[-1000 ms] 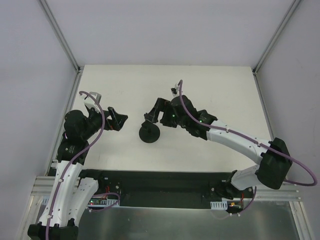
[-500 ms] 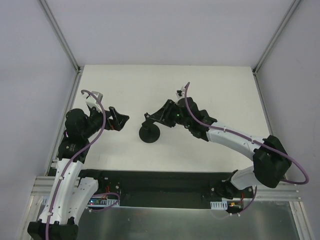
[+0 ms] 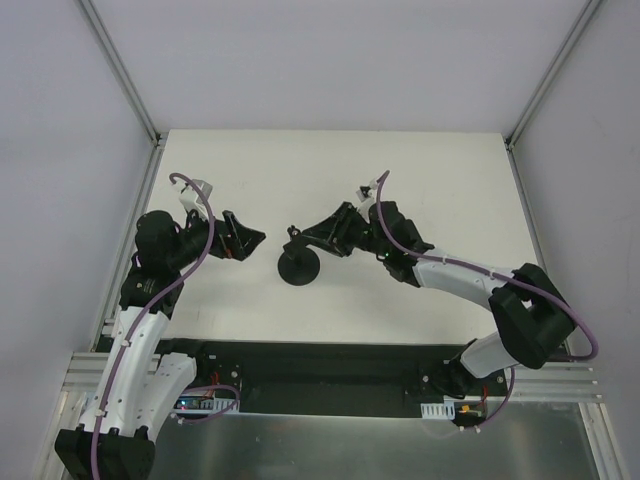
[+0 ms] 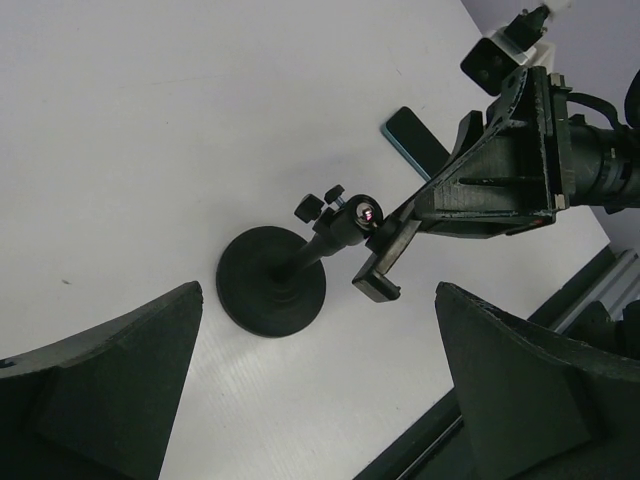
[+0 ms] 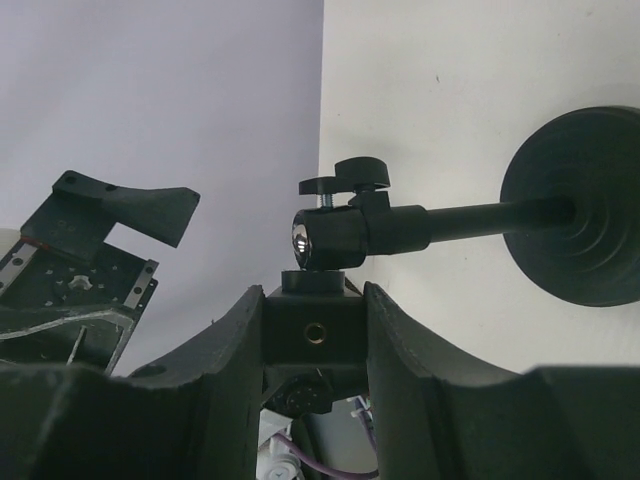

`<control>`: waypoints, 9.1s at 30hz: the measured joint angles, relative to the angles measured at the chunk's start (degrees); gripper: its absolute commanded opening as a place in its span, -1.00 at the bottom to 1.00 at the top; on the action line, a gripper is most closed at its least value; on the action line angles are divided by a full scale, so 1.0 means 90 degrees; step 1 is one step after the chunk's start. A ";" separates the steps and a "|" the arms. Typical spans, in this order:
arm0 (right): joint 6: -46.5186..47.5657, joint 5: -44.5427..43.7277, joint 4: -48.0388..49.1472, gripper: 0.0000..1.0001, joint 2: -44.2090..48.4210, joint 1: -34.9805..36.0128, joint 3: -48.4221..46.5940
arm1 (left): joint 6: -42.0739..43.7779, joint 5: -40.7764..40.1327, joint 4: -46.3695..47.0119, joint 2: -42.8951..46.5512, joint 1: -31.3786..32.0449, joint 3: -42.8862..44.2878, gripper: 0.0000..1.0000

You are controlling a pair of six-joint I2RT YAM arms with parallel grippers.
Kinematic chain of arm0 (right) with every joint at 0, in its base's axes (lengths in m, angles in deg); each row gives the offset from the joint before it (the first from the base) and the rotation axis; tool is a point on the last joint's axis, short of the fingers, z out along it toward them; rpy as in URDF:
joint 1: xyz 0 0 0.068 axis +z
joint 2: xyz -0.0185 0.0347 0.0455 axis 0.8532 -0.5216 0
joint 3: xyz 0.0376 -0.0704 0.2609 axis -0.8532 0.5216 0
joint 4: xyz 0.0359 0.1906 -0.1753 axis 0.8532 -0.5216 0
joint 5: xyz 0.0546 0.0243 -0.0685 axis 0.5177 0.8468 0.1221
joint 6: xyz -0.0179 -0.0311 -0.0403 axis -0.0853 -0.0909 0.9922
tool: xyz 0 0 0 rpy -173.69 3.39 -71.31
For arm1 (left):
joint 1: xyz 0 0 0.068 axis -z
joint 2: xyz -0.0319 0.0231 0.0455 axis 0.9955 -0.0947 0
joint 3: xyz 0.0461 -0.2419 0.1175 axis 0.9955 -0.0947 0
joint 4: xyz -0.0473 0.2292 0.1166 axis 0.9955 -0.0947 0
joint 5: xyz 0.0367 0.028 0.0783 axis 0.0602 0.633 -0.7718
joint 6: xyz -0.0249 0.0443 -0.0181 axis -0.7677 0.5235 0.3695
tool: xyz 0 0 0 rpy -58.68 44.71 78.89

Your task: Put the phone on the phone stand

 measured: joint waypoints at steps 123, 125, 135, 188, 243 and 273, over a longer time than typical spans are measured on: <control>0.6970 -0.2072 -0.7521 -0.45 -0.2817 -0.2623 -0.3172 | -0.0947 0.0495 0.0160 -0.2062 -0.0049 0.1579 0.96; 0.6924 -0.2025 -0.7235 -0.60 -0.2560 -0.2606 -0.2834 | -0.0940 0.0476 0.0163 -0.2091 -0.0049 0.1579 0.96; 0.6589 -0.1627 -0.6441 -0.98 -0.1513 -0.2506 -0.1532 | -0.1649 0.0852 0.0182 -0.2764 -0.0044 0.2142 0.95; 0.6555 -0.4580 -0.2897 -0.97 0.1945 0.2601 -0.1083 | -0.0631 0.0712 0.0384 -0.2589 0.2511 0.2125 -0.99; 0.6832 -0.3245 -0.2586 -0.07 0.1341 0.1749 -0.0772 | 0.1897 -0.3245 -0.0148 0.1620 0.2800 0.0228 -1.00; 0.7213 -0.3368 -0.1719 -0.54 0.0527 0.1780 -0.0746 | 0.1664 -0.2897 0.0124 0.1457 0.2800 0.0180 -1.00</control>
